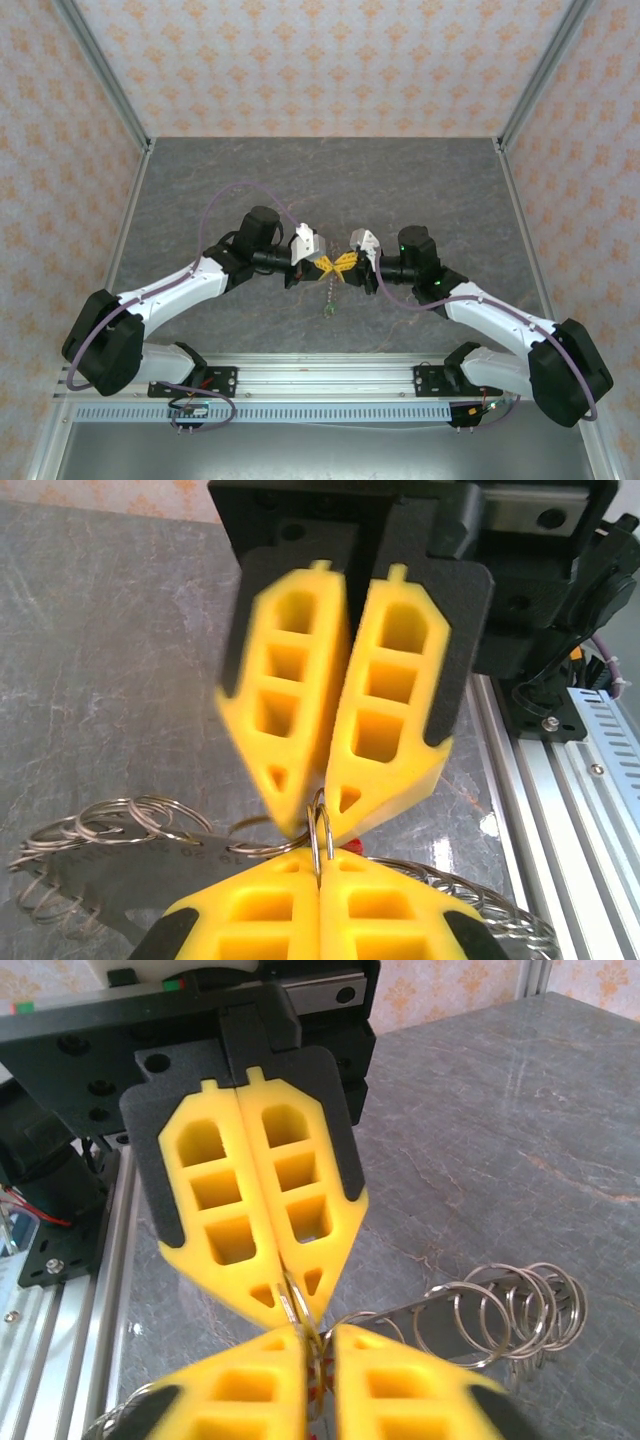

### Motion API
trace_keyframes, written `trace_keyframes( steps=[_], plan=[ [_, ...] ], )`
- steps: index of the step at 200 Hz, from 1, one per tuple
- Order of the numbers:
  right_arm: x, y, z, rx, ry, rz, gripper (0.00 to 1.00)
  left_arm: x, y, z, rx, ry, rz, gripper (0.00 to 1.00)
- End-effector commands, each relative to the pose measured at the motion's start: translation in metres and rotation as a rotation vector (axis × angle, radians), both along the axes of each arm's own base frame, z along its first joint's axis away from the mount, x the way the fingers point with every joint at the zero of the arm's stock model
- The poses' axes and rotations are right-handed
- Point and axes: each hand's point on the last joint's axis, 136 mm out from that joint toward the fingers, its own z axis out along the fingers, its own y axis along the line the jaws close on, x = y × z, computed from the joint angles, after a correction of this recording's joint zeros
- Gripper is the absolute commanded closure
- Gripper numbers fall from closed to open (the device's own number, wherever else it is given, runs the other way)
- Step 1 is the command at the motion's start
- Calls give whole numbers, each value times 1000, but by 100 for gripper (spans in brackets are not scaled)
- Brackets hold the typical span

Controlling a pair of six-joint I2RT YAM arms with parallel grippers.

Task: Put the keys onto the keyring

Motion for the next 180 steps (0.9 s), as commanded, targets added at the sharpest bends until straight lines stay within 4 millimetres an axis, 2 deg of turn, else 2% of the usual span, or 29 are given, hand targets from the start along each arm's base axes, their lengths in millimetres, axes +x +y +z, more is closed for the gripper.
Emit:
trace_keyframes(
  steps=[1, 13, 34, 58, 87, 124, 180],
  plan=[
    [9, -3, 5, -3, -30, -36, 96, -12, -8, 35, -88, -98, -82, 100],
    [8, -3, 11, -1, -41, -32, 98, -9, -4, 28, -44, -111, -57, 99],
    [8, -4, 16, -36, -45, -20, 100, 0, 4, 18, 30, -141, 11, 84],
    [7, -4, 14, -86, -31, -4, 100, 3, 9, 15, 74, -167, 33, 79],
    [6, -1, 15, -108, -36, 6, 100, -2, 8, 15, 118, -184, 13, 78],
    [5, 3, 18, -125, -47, 20, 100, 2, 5, 17, 125, -196, 20, 75],
    [3, 9, 18, -136, -58, 28, 100, 3, 0, 15, 163, -197, -5, 78]
  ],
)
